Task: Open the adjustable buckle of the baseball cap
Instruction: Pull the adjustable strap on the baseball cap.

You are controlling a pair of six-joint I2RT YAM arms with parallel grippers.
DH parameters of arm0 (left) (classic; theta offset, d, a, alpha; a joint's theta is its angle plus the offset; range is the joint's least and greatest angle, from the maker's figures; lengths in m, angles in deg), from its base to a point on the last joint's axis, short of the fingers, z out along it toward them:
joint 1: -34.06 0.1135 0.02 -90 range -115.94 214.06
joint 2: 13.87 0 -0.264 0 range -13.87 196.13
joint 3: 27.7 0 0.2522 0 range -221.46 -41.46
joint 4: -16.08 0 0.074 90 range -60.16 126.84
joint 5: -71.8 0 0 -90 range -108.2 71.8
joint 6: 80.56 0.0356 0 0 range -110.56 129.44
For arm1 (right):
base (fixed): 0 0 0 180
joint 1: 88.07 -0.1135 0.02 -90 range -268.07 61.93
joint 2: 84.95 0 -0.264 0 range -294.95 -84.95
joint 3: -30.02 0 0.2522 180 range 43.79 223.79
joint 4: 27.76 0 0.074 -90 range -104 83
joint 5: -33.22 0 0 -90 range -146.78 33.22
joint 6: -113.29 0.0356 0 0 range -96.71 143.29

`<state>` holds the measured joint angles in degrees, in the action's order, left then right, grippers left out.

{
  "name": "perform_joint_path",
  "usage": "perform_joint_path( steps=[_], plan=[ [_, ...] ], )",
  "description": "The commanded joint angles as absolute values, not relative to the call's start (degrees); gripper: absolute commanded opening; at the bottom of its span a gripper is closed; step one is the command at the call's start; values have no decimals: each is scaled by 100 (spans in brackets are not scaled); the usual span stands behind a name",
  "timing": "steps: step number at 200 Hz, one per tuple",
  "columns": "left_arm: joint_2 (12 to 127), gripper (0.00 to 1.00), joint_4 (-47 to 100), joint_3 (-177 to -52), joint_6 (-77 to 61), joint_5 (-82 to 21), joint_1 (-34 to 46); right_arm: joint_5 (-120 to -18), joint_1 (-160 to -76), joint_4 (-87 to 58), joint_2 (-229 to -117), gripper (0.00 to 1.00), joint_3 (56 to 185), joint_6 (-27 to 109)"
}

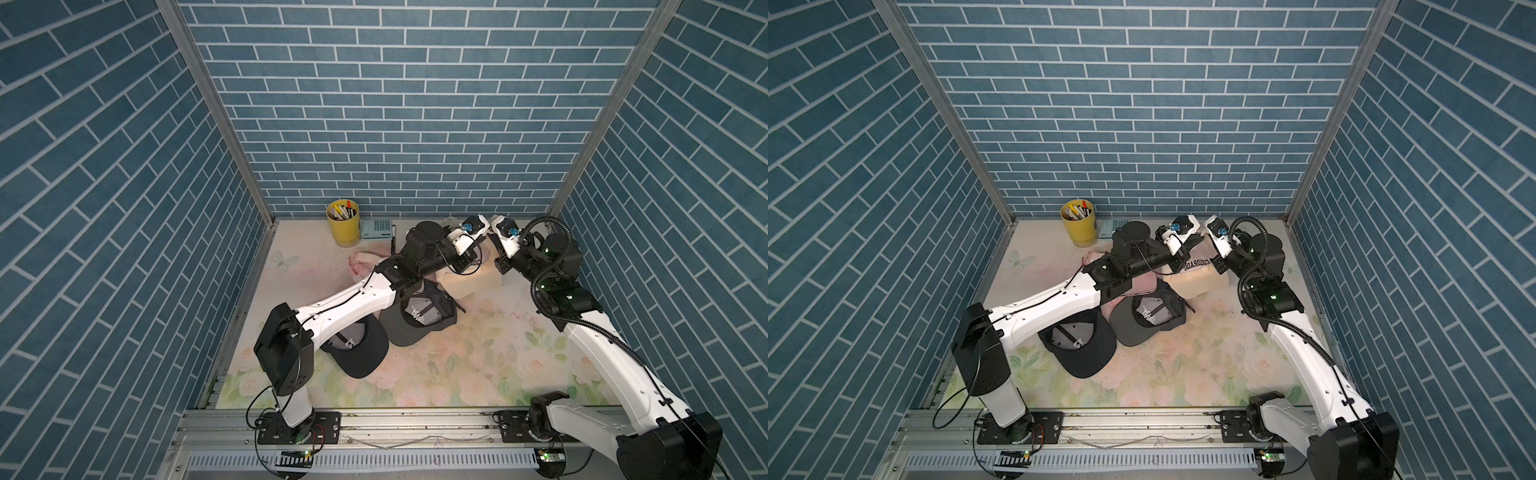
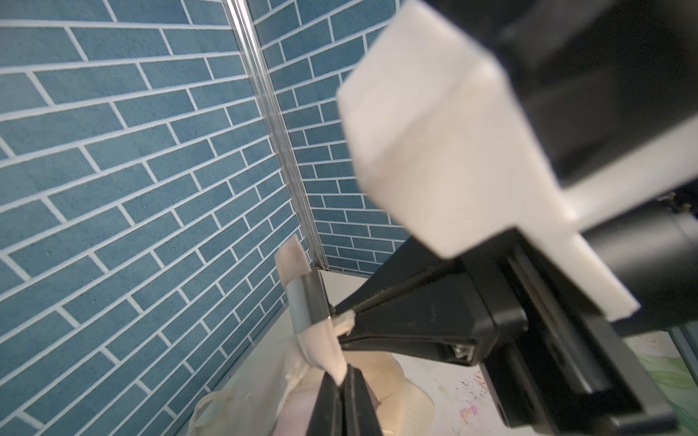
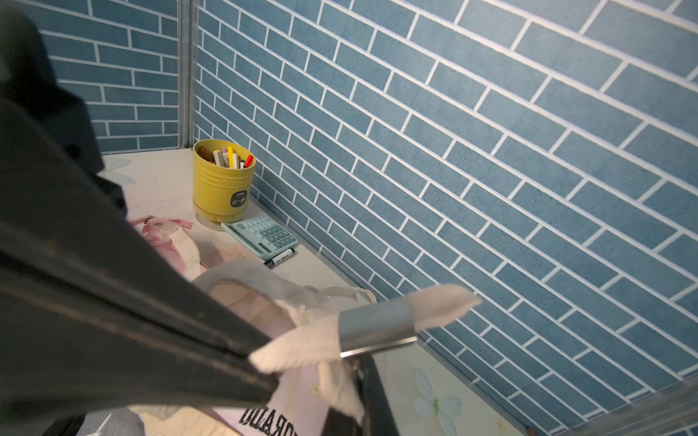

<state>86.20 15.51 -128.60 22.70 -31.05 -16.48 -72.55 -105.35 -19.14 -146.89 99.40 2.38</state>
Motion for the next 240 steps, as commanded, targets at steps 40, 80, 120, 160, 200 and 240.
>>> perform_joint_path(
  steps=[40, 80, 120, 160, 200, 240],
  plan=[
    [8387, 1, 1598, -12697, 2175, -3006, -1682, -6831, -10565, -2464, -14812, 0, 9998, 1292],
    [8256, 1, 1542, -12413, 2157, -2812, -1689, -6597, -10565, -2361, -14875, 0, 10095, 1237],
    [8001, 1, 931, -11826, 1915, -2364, -1682, -6256, -10565, -2062, -14918, 0, 10266, 1112],
    [8153, 56, 638, -11915, 1876, -1709, -1682, -6223, -10565, -1790, -14979, 0, 10450, 1099],
    [8122, 76, -83, -11774, 1779, -694, -1691, -5130, -10621, -730, -15237, 0, 11240, 1487],
    [8096, 75, -58, -11756, 2006, -1019, -1886, -3492, -10938, 464, -15740, 0, 12329, 2206]
  ],
)
